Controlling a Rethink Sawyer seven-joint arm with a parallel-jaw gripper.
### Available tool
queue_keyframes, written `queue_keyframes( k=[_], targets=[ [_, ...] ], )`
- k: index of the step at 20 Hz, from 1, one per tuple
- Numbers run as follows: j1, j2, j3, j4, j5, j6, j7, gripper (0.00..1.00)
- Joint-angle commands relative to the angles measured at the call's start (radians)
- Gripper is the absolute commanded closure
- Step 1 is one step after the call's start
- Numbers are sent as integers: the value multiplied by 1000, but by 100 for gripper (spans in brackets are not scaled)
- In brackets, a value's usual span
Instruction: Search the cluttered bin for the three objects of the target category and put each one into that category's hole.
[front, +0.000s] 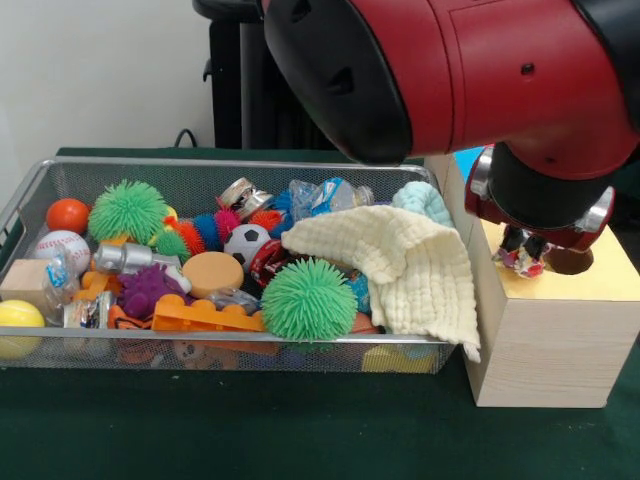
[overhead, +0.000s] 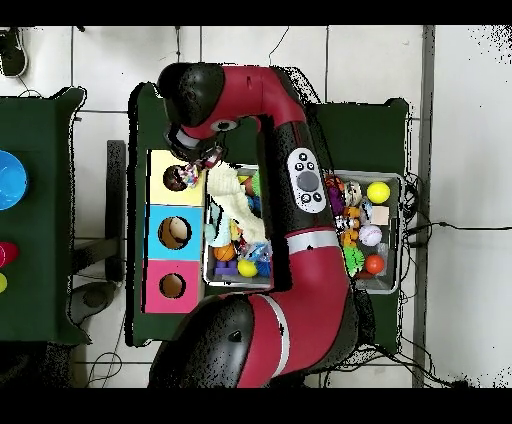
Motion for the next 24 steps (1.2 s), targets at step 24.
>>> queue_keyframes(
  k=[24],
  targets=[
    [109, 42, -169, 100, 229, -163, 298, 100]
  ],
)
